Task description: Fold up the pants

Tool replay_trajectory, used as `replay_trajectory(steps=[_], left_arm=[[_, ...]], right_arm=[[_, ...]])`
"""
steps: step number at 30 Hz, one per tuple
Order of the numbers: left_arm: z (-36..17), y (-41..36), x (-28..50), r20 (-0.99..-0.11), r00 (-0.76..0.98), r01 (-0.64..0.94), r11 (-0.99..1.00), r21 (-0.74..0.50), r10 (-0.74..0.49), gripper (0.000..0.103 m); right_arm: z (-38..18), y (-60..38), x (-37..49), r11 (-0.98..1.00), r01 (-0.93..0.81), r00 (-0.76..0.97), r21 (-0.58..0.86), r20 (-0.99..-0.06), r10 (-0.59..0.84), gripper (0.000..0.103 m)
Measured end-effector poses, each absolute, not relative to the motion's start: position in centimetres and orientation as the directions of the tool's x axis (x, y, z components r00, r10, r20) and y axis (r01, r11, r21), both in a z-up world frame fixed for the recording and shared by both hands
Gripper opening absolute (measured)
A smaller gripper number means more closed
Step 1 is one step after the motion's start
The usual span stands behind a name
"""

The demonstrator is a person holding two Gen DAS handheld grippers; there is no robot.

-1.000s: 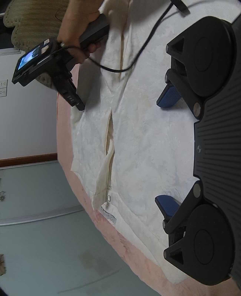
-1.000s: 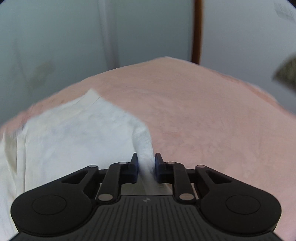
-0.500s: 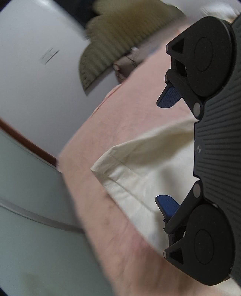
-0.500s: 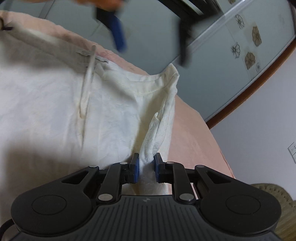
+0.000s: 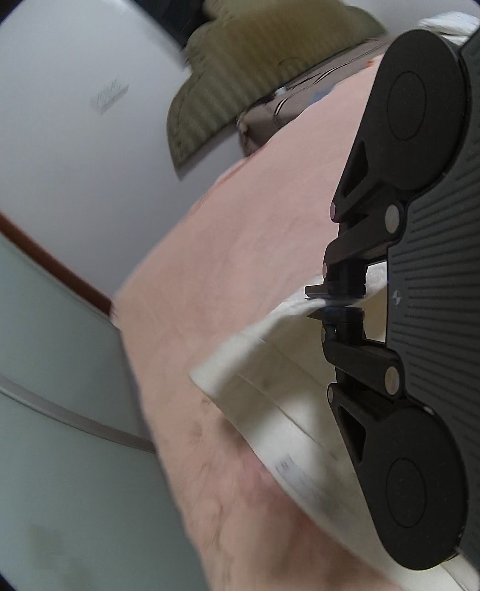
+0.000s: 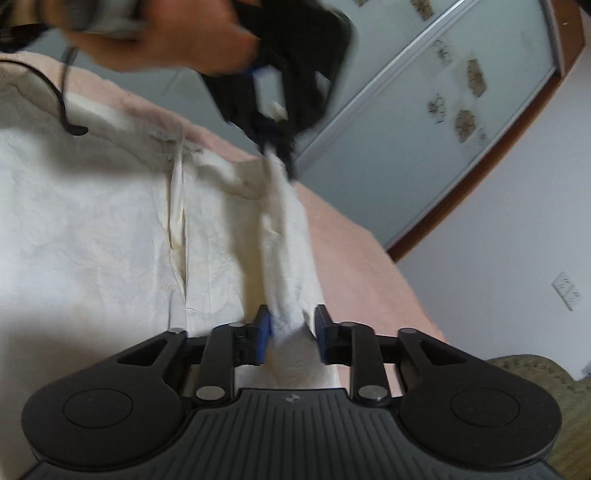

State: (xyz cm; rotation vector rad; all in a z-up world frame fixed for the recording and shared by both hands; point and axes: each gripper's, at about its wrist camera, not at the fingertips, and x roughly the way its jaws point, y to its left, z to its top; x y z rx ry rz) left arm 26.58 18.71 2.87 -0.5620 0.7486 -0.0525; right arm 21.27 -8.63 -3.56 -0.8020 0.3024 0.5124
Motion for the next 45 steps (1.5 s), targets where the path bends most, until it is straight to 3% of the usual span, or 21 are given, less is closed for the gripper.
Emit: replay_trajectory(steps=[1,3,5,7,9,15,21,26,35,37,39,41,43,45], left_arm=[[3.3,18.7,24.9,-0.613,0.75,-0.121,0.859,-0.497,-0.249,0.002],[3.9,18.8,21.5,-0.587,0.766,-0.069,0.876,-0.478,-0.261,0.002],[4.3,18.8,18.2,-0.564,0.785,-0.031,0.893,-0.45,-0.257,0.002],[4.3,18.9,15.3,-0.547,0.798,-0.008,0.904,-0.428,-0.252,0.002],[4.0,19.4,12.7,-0.543,0.801,0.001,0.907,-0.422,-0.253,0.002],[2.6,21.0,7.2,-0.561,0.799,-0.002,0.933,-0.361,-0.216,0.002],[-0.9,21.8,7.4,-0.69,0.704,-0.054,0.956,-0.288,-0.168,0.003],[-0.5,20.5,6.3,-0.664,0.739,-0.024,0.98,-0.199,-0.117,0.004],[-0.8,20.2,5.6,-0.664,0.743,-0.06,0.981,-0.186,-0.08,0.008],[-1.1,19.9,6.1,-0.687,0.724,-0.07,0.984,-0.161,-0.061,0.015],[-0.4,19.8,6.2,-0.702,0.711,-0.086,0.985,-0.147,-0.043,0.028],[0.5,19.6,5.3,-0.699,0.716,-0.109,0.987,-0.122,-0.007,0.036],[1.6,19.0,4.1,-0.671,0.741,-0.117,0.989,-0.09,0.027,0.04],[2.6,18.3,3.0,-0.647,0.761,-0.118,0.99,-0.083,0.036,0.041]], right_arm=[[-3.2,-8.8,20.7,0.586,-0.535,0.842,-0.608,-0.437,0.316,0.033],[-2.5,-8.9,19.5,0.584,-0.519,0.853,-0.624,-0.421,0.307,0.047],[-2.0,-8.9,18.3,0.567,-0.518,0.854,-0.64,-0.423,0.303,0.052],[-1.2,-8.8,16.8,0.556,-0.551,0.833,-0.622,-0.45,0.322,0.05],[-0.3,-8.6,15.1,0.558,-0.602,0.795,-0.571,-0.489,0.358,0.034],[0.2,-7.3,9.5,0.556,-0.721,0.679,-0.414,-0.586,0.443,0.025],[-0.8,-7.4,8.0,0.627,-0.755,0.581,-0.192,-0.64,0.503,0.023],[-0.6,-7.9,7.1,0.67,-0.736,0.565,-0.097,-0.632,0.53,0.023],[-0.8,-9.6,7.2,0.711,-0.697,0.516,0.092,-0.625,0.586,0.023],[-0.5,-10.1,7.4,0.719,-0.686,0.526,0.109,-0.608,0.594,0.023],[0.1,-10.8,6.8,0.746,-0.665,0.595,0.03,-0.583,0.553,0.024],[0.8,-11.3,5.6,0.773,-0.619,0.694,-0.138,-0.557,0.456,0.024],[0.9,-11.9,4.4,0.757,-0.565,0.773,-0.329,-0.533,0.345,0.025],[0.3,-12.5,3.7,0.709,-0.566,0.783,-0.421,-0.545,0.301,0.025]])
